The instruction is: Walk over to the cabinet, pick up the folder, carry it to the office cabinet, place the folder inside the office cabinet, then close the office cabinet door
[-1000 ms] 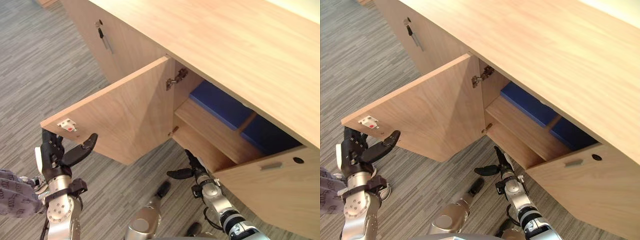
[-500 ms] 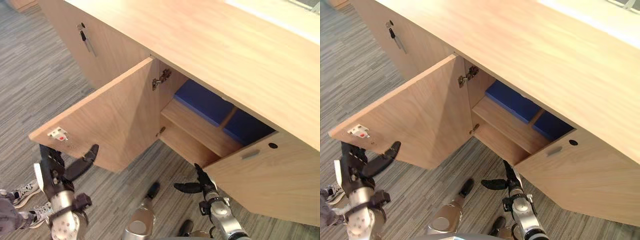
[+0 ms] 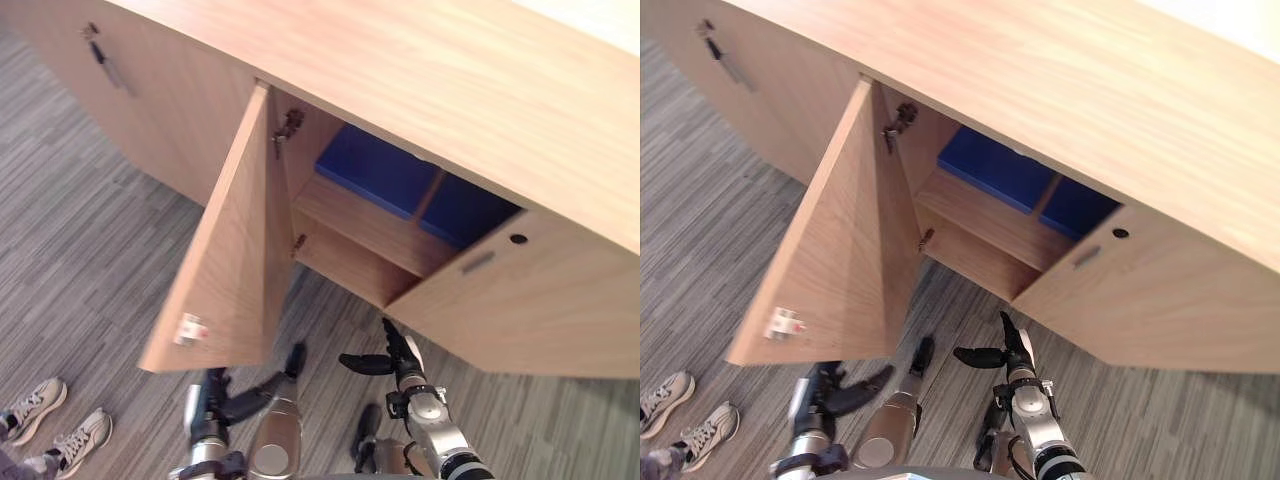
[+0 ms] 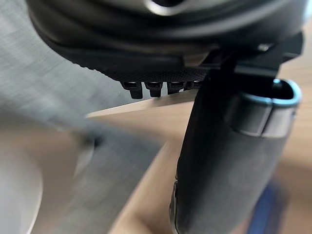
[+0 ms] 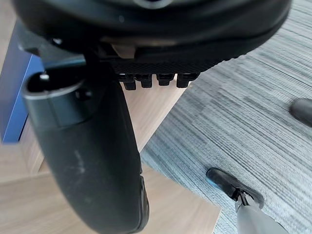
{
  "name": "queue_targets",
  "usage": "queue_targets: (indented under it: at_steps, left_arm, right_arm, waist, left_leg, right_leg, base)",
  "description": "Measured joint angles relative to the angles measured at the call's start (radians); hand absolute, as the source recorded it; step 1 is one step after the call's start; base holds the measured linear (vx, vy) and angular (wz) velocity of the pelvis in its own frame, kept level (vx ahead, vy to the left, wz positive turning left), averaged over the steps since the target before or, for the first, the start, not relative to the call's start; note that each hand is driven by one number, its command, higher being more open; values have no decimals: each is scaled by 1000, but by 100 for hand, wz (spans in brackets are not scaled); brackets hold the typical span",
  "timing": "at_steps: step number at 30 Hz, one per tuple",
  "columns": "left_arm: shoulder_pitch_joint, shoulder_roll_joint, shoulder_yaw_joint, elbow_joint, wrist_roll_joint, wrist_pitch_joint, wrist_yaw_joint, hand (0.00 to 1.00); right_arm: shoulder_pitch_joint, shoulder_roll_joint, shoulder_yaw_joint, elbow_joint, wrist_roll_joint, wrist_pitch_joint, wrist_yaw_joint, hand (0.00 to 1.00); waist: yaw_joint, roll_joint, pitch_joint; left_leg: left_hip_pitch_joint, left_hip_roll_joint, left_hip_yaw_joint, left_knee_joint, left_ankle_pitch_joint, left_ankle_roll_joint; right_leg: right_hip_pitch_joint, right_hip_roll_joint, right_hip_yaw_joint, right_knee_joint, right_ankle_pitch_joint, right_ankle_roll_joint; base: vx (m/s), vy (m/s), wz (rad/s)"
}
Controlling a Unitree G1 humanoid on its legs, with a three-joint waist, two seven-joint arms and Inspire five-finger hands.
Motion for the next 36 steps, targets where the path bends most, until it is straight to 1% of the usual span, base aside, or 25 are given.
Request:
queue_targets:
  at_steps: [1,2,3,4,5,7,8,10,12,14,15,16,18,19,22,23,25,26,27,29,30,31,33,36]
  left_arm:
    - [-98,20,-41,4,1,34,-13,100]
    - [-192,25,-63,41,12,40,-24,100]
    - [-240,24,-84,68,13,41,-29,100]
    - [-331,17,-118,101,20,44,-43,100]
    - [-371,12,-130,107,20,45,-48,100]
    - [-499,-25,-126,107,39,47,-53,100]
    - [-525,-36,-112,107,43,48,-48,100]
    - [-618,-53,-46,114,69,54,-9,100]
    - [-671,-35,-7,147,110,72,25,100]
    - [-683,-6,24,188,152,78,50,100]
    - [-698,15,55,231,184,79,53,100]
    - [-715,52,79,256,198,86,55,100]
    - [-753,91,102,292,199,86,52,100]
    - [-771,107,110,305,199,98,53,100]
    - [-756,102,112,300,209,99,41,100]
    - [-713,90,123,257,216,99,31,100]
    - [-629,73,125,177,216,91,23,100]
    - [-567,53,126,134,215,75,14,100]
    - [-469,11,130,91,213,50,-10,100]
    - [-380,-26,139,85,213,36,-35,100]
    - [-316,-49,146,103,214,36,-55,100]
    - [-268,-69,159,142,214,37,-77,100]
    - [-216,-95,191,218,216,43,-104,100]
    - [-162,-106,263,355,221,57,-126,100]
  right_arm:
    - [-10,0,18,3,0,0,-3,100]
    - [-14,16,20,3,1,0,-4,100]
    - [-13,20,19,3,1,0,-6,100]
    - [-5,24,19,4,1,0,-7,100]
    - [0,24,19,6,2,0,-7,100]
    - [8,23,17,31,9,4,-7,100]
    - [13,23,17,39,9,7,-6,100]
    - [27,16,13,41,10,9,-4,100]
    - [52,10,-15,41,12,10,4,100]
    - [81,-2,-50,39,19,10,12,100]
    - [92,-11,-73,42,36,12,20,100]
    - [98,-26,-86,45,43,14,32,100]
    - [97,-34,-102,44,46,14,40,100]
    - [98,-42,-112,44,51,14,46,100]
    - [100,-58,-121,49,51,13,54,100]
    - [99,-53,-127,50,51,13,60,100]
    - [96,-42,-137,65,51,13,64,100]
    - [96,-38,-140,76,50,15,64,100]
    - [99,-39,-149,84,47,22,64,100]
    - [99,-38,-173,84,46,27,61,100]
    - [98,-41,-195,83,45,27,55,100]
    - [98,-44,-219,83,38,28,47,100]
    - [97,-53,-243,83,35,29,36,100]
    - [104,-68,-273,82,27,31,28,100]
  waist:
    - [-26,-8,8]
    - [-56,-20,16]
    - [-69,-22,18]
    - [-90,-26,22]
    - [-97,-29,23]
    - [-125,-32,24]
    - [-134,-32,24]
    - [-168,-30,24]
    - [-187,-26,23]
    - [-189,-15,24]
    - [-189,-4,20]
    - [-191,0,20]
    - [-193,5,21]
    - [-193,10,19]
    - [-192,22,18]
    - [-195,27,15]
    - [-197,29,15]
    - [-195,30,14]
    - [-190,38,9]
    - [-187,51,-1]
    - [-184,63,-8]
    - [-177,74,-20]
    - [-165,86,-32]
    - [-160,87,-39]
  left_leg:
    - [15,2,43,-37,-9,11]
    - [48,1,89,-103,6,4]
    - [61,0,108,-126,14,1]
    - [72,-5,136,-139,24,-1]
    - [75,-6,154,-139,27,3]
    - [100,-3,209,-139,23,7]
    - [107,-1,220,-139,22,9]
    - [123,12,256,-139,22,5]
    - [134,19,270,-139,19,1]
    - [151,32,274,-139,17,-2]
    - [157,40,274,-139,18,-1]
    - [162,47,274,-139,18,-2]
    - [165,52,274,-139,20,-3]
    - [167,53,274,-139,20,-3]
    - [178,50,271,-139,19,-4]
    - [180,48,272,-139,19,-4]
    - [193,46,274,-140,15,-4]
    - [205,46,277,-140,10,-4]
    - [222,45,283,-140,1,-4]
    - [232,45,289,-140,-12,-12]
    - [242,45,295,-140,-17,-12]
    - [246,47,302,-144,-22,-12]
    - [255,48,313,-144,-28,-14]
    - [281,49,314,-144,-39,-15]
  right_leg:
    - [-17,7,45,-11,25,1]
    - [-29,1,84,-17,43,-7]
    - [-33,1,100,-24,55,-13]
    - [-35,-3,130,-36,84,-13]
    - [-39,-5,141,-41,96,-10]
    - [-40,-9,175,-60,119,-9]
    - [-39,-8,186,-62,126,-9]
    - [-36,0,212,-77,143,3]
    - [-21,11,217,-98,162,5]
    - [-1,20,217,-112,169,6]
    - [9,26,211,-117,174,11]
    - [14,32,211,-120,176,11]
    - [18,38,211,-124,178,8]
    - [22,39,211,-129,179,7]
    - [38,39,207,-138,178,7]
    - [41,38,207,-141,179,8]
    - [56,36,210,-147,179,9]
    - [69,36,212,-152,178,9]
    - [86,35,217,-161,178,10]
    - [95,35,224,-163,172,10]
    - [100,36,231,-164,163,7]
    - [100,37,238,-164,154,14]
    - [105,39,247,-164,151,16]
    - [131,39,248,-165,141,19]
  base:
    - [14,86,-98]
    - [10,101,-92]
    - [-35,89,-73]
    - [-22,61,-49]
    - [-28,68,-64]
    - [1,30,-67]
    - [40,-18,-66]
    - [50,-41,-57]
    - [81,-59,-32]
    - [100,-69,-13]
    - [78,-62,-2]
    - [68,-61,-3]
    - [43,-50,-4]
    - [40,-35,-1]
    - [29,-11,3]
    - [38,2,1]
    - [35,9,-4]
    - [40,8,-8]
    - [31,7,-9]
    - [28,3,-11]
    - [27,-4,-18]
    - [32,-9,-17]
    - [35,-15,-16]
    - [41,-11,-3]
